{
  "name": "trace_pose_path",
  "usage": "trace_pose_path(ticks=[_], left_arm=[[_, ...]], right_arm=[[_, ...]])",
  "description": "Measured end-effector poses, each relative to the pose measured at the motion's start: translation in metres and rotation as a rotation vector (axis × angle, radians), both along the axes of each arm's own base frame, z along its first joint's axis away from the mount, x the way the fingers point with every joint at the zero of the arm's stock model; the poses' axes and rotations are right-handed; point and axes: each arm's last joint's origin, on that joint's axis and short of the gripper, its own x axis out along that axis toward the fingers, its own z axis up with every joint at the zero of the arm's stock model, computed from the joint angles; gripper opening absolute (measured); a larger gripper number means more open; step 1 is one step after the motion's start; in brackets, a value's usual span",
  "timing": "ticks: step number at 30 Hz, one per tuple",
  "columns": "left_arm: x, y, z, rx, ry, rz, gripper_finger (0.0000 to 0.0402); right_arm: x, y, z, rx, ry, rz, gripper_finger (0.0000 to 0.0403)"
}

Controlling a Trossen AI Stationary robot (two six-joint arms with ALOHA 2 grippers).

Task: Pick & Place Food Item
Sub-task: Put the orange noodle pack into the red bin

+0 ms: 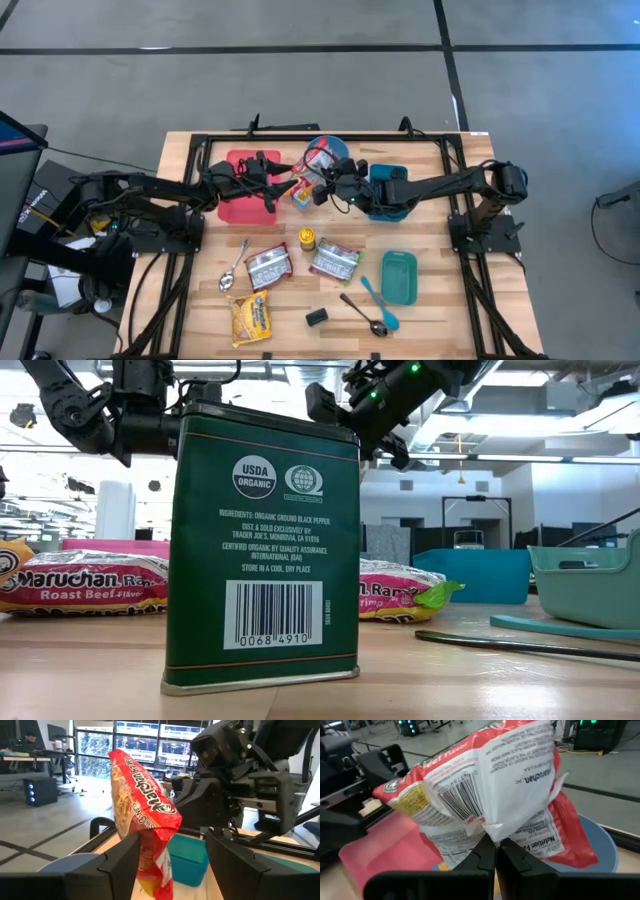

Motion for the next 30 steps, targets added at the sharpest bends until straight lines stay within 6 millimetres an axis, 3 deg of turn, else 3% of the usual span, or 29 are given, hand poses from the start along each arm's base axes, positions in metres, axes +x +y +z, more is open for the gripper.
trace_pose_path(ticks=[30], left_arm=[[0.000, 0.001, -0.002, -0.010, 0.019, 0.026, 0.0203]], right_arm=[[0.001, 0.014, 0.002, -0.032, 0.012, 0.050, 0.0000]])
